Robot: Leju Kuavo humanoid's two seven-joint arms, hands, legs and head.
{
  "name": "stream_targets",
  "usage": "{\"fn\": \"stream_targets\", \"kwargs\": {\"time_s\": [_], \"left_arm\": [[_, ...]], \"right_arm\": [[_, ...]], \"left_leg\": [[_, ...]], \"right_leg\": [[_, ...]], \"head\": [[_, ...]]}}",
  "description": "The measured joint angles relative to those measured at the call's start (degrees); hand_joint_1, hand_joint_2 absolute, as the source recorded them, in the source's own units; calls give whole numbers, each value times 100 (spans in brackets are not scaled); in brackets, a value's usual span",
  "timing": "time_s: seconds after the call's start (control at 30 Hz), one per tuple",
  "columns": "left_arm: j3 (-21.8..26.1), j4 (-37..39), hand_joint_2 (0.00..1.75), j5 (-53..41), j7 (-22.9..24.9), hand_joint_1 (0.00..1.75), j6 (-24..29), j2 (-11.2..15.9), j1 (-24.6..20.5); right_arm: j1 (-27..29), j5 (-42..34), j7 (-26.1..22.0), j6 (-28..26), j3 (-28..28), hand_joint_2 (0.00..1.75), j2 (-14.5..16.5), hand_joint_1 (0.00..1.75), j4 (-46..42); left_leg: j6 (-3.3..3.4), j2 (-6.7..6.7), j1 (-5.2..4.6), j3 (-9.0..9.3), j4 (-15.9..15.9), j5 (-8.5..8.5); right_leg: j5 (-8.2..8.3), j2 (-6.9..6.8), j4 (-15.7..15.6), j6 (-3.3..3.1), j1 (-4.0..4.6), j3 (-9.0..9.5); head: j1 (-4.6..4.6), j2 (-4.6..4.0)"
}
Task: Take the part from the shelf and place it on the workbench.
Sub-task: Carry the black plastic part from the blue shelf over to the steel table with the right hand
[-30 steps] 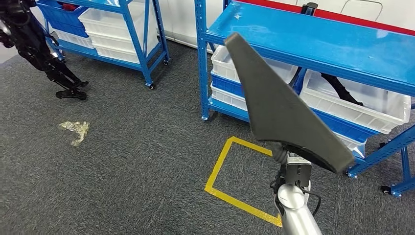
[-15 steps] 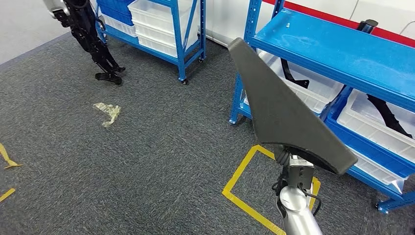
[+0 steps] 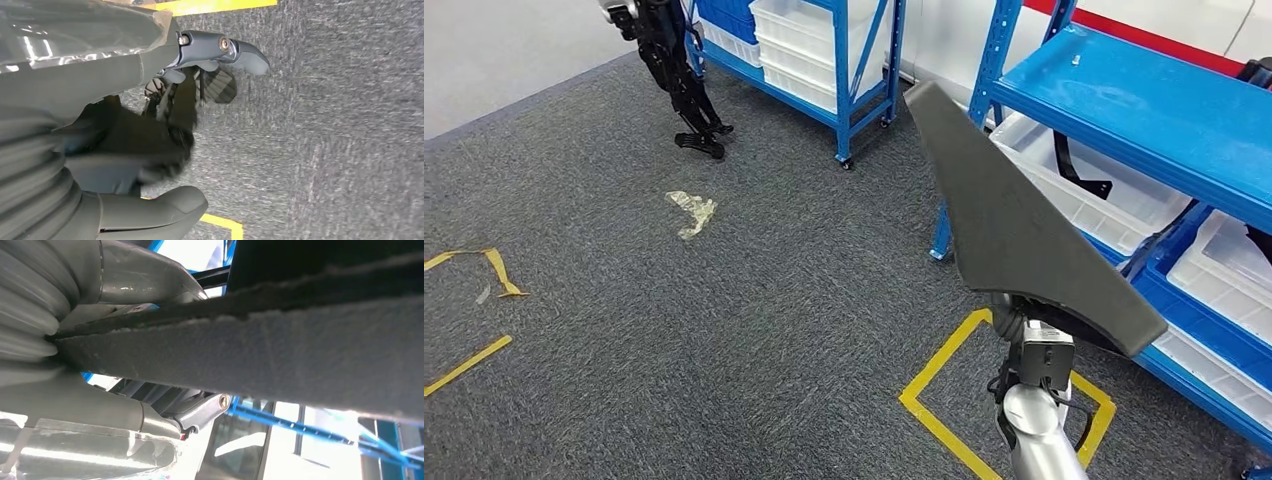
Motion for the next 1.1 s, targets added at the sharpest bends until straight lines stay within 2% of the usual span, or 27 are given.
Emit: {"fn": "stream_targets", "kwargs": {"time_s": [0.03, 0.07, 0.13, 0.17, 0.2, 0.23, 0.3, 0.33, 0.37, 0.4, 0.43, 0.5, 0.53, 0.57, 0.6, 0.63, 0.67, 0.73, 0.8, 0.83, 0.87, 0.9, 0.93, 0.97, 1.03, 1.07, 1.1], "left_arm": [[-3, 0, 175, 13, -13, 0, -4, 0, -6], [-5, 0, 175, 25, -22, 0, -4, 1, -10], [-6, 0, 175, 42, -28, 0, -5, 9, -8], [-5, 0, 175, 46, -28, 0, -8, 10, 0], [-5, 0, 175, 50, -30, 0, -12, 12, 4], [-5, 0, 175, 52, -31, 0, -20, 10, 3], [-6, 0, 175, 62, -32, 0, -37, 3, -2], [-7, 0, 175, 73, -32, 0, -49, -2, -3], [-7, 0, 175, 86, -32, 0, -58, -4, 1], [-7, 0, 175, 97, -33, 0, -68, -3, 7], [-6, 0, 175, 106, -33, 0, -74, -1, 13], [-5, 0, 175, 119, -33, 0, -74, 2, 17], [-4, 0, 175, 131, -34, 0, -72, 3, 17], [-4, 0, 175, 145, -35, 0, -79, 4, 20], [-4, 0, 175, 159, -37, 0, -97, 8, 26], [-4, 0, 175, 174, -38, 0, -124, 14, 36], [-4, 0, 175, 187, -39, 0, -158, 25, 47], [-4, 0, 175, 208, -42, 0, -207, 41, 58], [-4, 0, 175, 216, -46, 0, -232, 47, 56], [-5, 1, 175, 216, -48, 0, -228, 48, 55], [-7, 1, 175, 215, -49, 0, -206, 49, 56], [-8, 2, 175, 215, -49, 0, -176, 49, 58], [-10, 2, 175, 214, -48, 0, -141, 49, 59], [-12, 2, 175, 214, -48, 0, -111, 51, 57], [-14, 2, 175, 214, -45, 0, -73, 55, 39], [-14, 2, 175, 214, -43, 0, -59, 57, 25], [-15, 2, 175, 214, -41, 0, -49, 61, 14]], "right_arm": [[2, 0, -1, 20, -13, 175, -1, 173, -16], [1, 1, -2, 38, -23, 175, -2, 173, -26], [1, 2, -4, 62, -35, 175, 1, 173, -34], [-1, 3, -4, 68, -37, 175, 3, 173, -37], [-3, 5, -4, 73, -39, 175, 4, 173, -39], [-6, 7, -7, 77, -42, 175, 3, 173, -42], [2, 11, -9, 83, -46, 175, -4, 173, -43], [11, 11, -9, 87, -49, 175, -8, 173, -38], [19, 11, -7, 96, -51, 175, -11, 173, -31], [24, 12, -7, 106, -53, 175, -12, 173, -23], [24, 13, -7, 118, -54, 175, -12, 173, -18], [2, 17, -7, 138, -53, 175, -11, 173, -9], [-18, 19, -7, 145, -50, 175, -10, 173, -2], [-41, 19, -9, 151, -48, 175, -9, 173, 11], [-65, 14, -11, 156, -45, 175, -7, 173, 30], [-89, 10, -14, 161, -42, 175, -2, 173, 50], [-117, 5, -16, 165, -42, 175, 3, 173, 72], [-174, -1, -25, 176, -41, 175, 18, 173, 111], [-216, -6, -39, 201, -40, 175, 28, 173, 157], [-236, -10, -44, 216, -38, 175, 33, 173, 189], [-258, -14, -46, 230, -35, 175, 38, 173, 229], [-284, -18, -48, 240, -31, 175, 46, 173, 269], [-315, -24, -49, 248, -25, 175, 57, 173, 306], [-350, -27, -52, 253, -16, 175, 69, 173, 339], [-423, -33, -61, 254, 2, 175, 87, 173, 387], [-453, -33, -66, 254, 7, 175, 91, 173, 408], [-472, -33, -69, 254, 11, 175, 97, 173, 428]], "left_leg": [[31, 96, -23, 158, -280, 67], [63, 149, -51, 225, -406, 72], [129, 42, -94, 213, -426, 72], [167, -25, -85, 223, -452, 92], [207, -94, -72, 236, -480, 115], [244, -162, -56, 249, -507, 140], [292, -309, -43, 258, -530, 166], [303, -390, -47, 253, -529, 170], [307, -477, -49, 252, -528, 171], [306, -565, -49, 253, -526, 172], [304, -651, -46, 256, -522, 175], [279, -811, -46, 256, -498, 176], [257, -878, -54, 246, -484, 173], [228, -930, -62, 230, -474, 175], [194, -972, -66, 212, -474, 183], [163, -1014, -60, 193, -483, 195], [135, -997, -52, 177, -476, 196], [82, -735, -57, 50, -247, 48], [31, -404, -48, -278, 417, -298], [10, -339, -32, -468, 804, -457], [-4, -317, -18, -603, 1070, -537], [-12, -302, -8, -644, 1147, -521], [-10, -278, -1, -559, 985, -407], [4, -212, 1, -358, 619, -233], [60, 32, -33, 73, -161, 9], [95, 114, -61, 199, -382, 51], [125, 134, -93, 233, -456, 42]], "right_leg": [[-12, -48, -2, 29, 19, 9], [-21, -95, -6, 58, 40, 18], [-25, -206, -33, 118, 47, 46], [-46, -216, -24, 150, 41, 51], [-98, -141, 45, 169, 34, 27], [-193, -11, 223, 167, 32, -52], [-482, 307, 923, 120, 33, -399], [-602, 386, 1300, 103, 40, -598], [-657, 426, 1548, 106, 45, -744], [-620, 445, 1579, 131, 47, -790], [-492, 465, 1366, 173, 41, -715], [-147, 616, 562, 250, 9, -367], [-24, 684, 241, 250, -5, -217], [39, 732, 62, 225, -6, -130], [52, 729, 21, 180, 7, -109], [70, 671, 18, 134, 12, -102], [85, 626, 14, 96, 5, -102], [104, 524, -4, 8, -19, -93], [94, 404, -8, -59, -2, -88], [87, 334, -8, -77, 13, -88], [81, 262, -8, -84, 23, -88], [77, 191, -7, -88, 30, -87], [73, 124, -7, -90, 33, -84], [67, 61, -7, -86, 36, -77], [46, -52, -7, -59, 63, -57], [34, -103, -10, -34, 77, -47], [25, -156, -15, -7, 86, -36]], "head": [[5, 0], [12, 0], [21, 0], [23, 0], [23, 0], [27, 0], [31, 0], [33, 0], [32, 1], [32, 1], [32, 0], [33, 1], [33, 1], [32, 0], [31, 0], [30, 0], [28, 0], [20, 0], [11, 1], [9, 1], [10, 1], [10, 1], [10, 1], [10, 1], [12, 1], [13, 0], [14, 0]]}}
